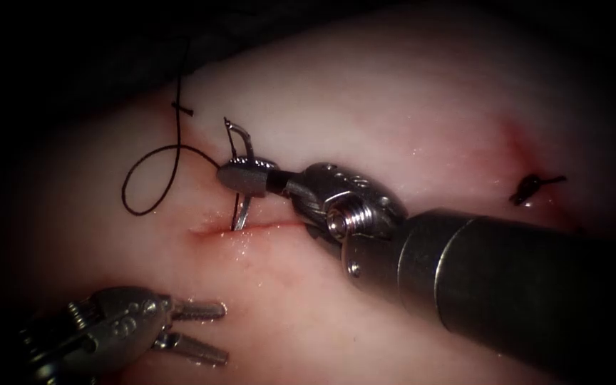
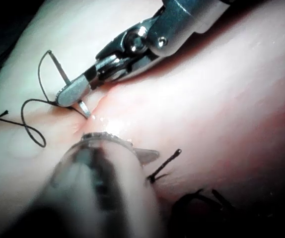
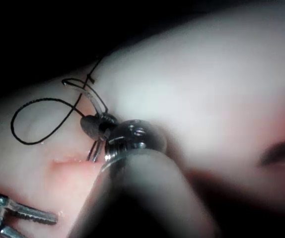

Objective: Wound Closure
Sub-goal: Pass the needle through the bottom of the cut using the right needle driver.

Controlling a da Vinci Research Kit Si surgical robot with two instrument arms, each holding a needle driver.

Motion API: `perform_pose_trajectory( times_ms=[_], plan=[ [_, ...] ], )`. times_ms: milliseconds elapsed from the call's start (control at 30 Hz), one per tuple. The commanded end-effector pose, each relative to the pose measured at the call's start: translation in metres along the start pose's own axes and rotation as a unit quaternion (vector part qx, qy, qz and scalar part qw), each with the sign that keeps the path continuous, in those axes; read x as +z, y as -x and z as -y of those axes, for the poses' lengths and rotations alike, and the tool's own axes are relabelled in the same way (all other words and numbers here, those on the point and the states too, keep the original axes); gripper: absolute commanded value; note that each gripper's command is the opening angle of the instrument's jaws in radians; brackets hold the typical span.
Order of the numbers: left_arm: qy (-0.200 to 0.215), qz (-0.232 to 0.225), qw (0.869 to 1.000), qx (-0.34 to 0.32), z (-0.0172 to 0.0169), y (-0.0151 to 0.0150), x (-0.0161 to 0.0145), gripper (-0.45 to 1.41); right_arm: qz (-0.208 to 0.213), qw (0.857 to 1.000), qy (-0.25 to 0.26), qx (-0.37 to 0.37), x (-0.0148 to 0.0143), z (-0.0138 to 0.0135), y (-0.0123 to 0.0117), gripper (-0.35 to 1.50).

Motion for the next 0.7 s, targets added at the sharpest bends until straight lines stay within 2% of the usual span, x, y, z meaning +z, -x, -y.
perform_pose_trajectory(
  times_ms=[33, 400, 700],
  plan=[
    [-0.001, -0.001, 1.0, 0.002, 0.0007, -0.0007, 0.0004, 0.14, 0.0, 1.0, -0.007, 0.018, 0.0016, 0.0006, -0.0005, -0.35],
    [-0.002, -0.001, 1.0, 0.002, 0.0009, -0.0006, 0.0005, 0.1, 0.023, 0.994, -0.027, 0.107, 0.002, 0.0013, 0.0001, -0.35],
    [-0.001, -0.001, 1.0, 0.002, 0.0009, -0.0006, 0.0004, 0.09, 0.051, 0.983, -0.047, 0.167, 0.0027, 0.0037, 0.0023, -0.35]
  ],
)
